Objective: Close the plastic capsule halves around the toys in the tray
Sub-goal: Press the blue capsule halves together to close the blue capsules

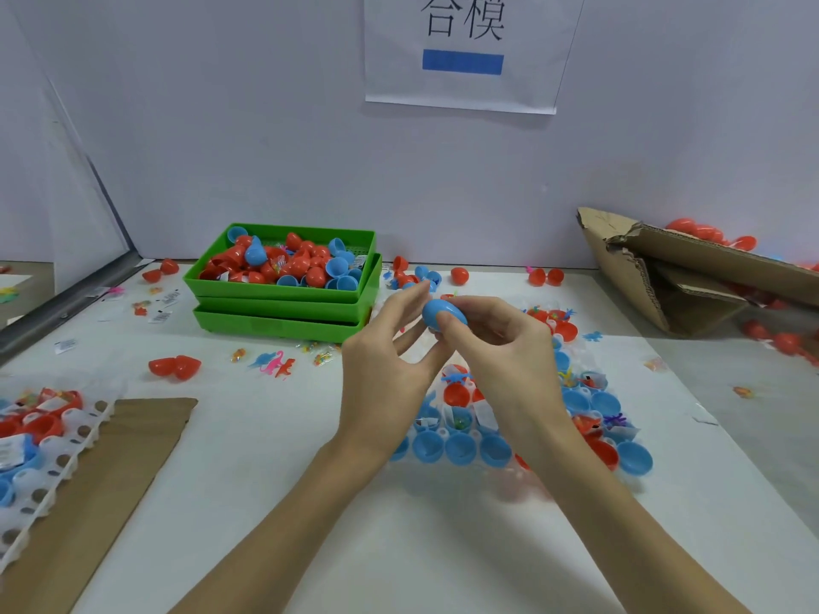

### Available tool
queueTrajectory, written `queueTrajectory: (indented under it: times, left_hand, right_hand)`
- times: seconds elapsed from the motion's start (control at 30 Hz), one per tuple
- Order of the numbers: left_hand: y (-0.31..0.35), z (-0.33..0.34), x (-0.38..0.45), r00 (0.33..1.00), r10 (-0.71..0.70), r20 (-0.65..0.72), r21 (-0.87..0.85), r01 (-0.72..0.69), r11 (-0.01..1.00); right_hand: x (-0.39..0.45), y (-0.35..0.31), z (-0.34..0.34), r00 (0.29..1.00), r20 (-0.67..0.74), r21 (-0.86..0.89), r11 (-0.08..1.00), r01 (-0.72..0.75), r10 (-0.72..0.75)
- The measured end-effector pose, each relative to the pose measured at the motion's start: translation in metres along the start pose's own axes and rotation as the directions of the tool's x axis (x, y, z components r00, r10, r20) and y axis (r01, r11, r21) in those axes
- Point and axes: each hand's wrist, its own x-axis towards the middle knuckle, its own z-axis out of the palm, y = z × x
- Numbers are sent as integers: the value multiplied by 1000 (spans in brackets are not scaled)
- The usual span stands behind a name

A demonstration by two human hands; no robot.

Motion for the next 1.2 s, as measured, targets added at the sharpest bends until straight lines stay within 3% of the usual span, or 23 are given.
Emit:
queueTrajectory:
  times: [0.13, 0.27, 0.43, 0.57, 0.67, 0.8, 0.93, 1.2]
  left_hand:
    - [-2, -3, 1, 995, 91, -40, 233, -80, 969]
    - [-6, -1, -2, 973, 230, 8, 432, -211, 877]
    - [-13, -5, 2, 953, 286, 100, 538, -294, 790]
    - [-15, -9, 7, 949, 297, 104, 513, -307, 801]
    - [-12, -11, 8, 962, 262, 79, 414, -271, 869]
    - [-3, -14, 11, 968, 233, 96, 222, -249, 943]
    - [2, -15, 12, 957, 241, 162, 124, -262, 957]
    - [0, -15, 14, 945, 278, 173, 113, -299, 948]
  right_hand:
    - [-5, -1, 6, 997, 9, 114, 990, -81, 80]
    - [-7, 2, 8, 996, -18, 138, 987, -80, 83]
    - [-5, 1, 4, 998, 28, 78, 995, -58, 56]
    - [-3, 0, 4, 974, 159, 245, 949, -197, 161]
    - [1, -3, 2, 904, 328, 517, 749, -414, 273]
    - [6, -3, -4, 811, 533, 587, 584, -561, 243]
    - [6, -1, -3, 785, 588, 596, 552, -583, 194]
    - [6, 3, -1, 818, 554, 601, 605, -523, 157]
